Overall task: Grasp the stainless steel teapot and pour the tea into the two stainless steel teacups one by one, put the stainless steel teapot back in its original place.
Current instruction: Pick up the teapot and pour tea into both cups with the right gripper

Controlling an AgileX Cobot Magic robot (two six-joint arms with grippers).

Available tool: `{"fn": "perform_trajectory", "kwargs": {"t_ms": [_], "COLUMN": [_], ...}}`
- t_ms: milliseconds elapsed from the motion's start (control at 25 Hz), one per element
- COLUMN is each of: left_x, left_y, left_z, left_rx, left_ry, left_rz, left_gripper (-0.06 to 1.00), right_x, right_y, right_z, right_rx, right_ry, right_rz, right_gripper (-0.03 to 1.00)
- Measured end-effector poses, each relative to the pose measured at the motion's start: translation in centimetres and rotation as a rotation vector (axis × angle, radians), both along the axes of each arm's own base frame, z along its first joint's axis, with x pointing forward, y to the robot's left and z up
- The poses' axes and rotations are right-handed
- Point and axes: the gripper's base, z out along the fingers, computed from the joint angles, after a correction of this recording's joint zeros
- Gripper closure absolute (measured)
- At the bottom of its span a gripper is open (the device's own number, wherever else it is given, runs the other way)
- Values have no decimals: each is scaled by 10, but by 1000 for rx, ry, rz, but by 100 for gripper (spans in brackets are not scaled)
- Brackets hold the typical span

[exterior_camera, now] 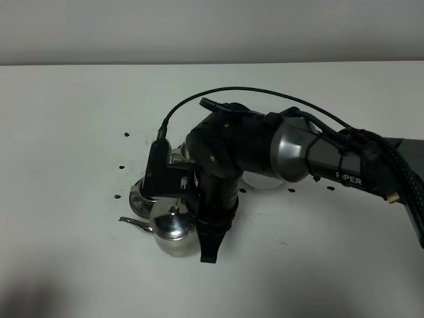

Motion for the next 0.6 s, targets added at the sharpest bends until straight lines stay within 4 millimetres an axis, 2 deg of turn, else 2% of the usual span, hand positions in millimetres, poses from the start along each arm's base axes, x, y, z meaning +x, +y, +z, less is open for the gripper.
{"fn": "perform_trajectory", "kwargs": {"t_ms": [160, 320, 600], "left_x": [0, 0, 0], "left_y": [0, 0, 0], "left_z": [0, 0, 0], "left_rx": [0, 0, 0], "left_ry": [0, 0, 0], "left_rz": [0, 0, 0], "left_gripper": [37, 37, 37], "right_x": [23, 60, 107], "right_y": [-11, -36, -83], "right_z": [33, 56, 71], "right_rx": [-10, -39, -83], "right_ry": [-41, -121, -192], "right_rz": [-20, 24, 138], "right_gripper": [79, 79, 79]}}
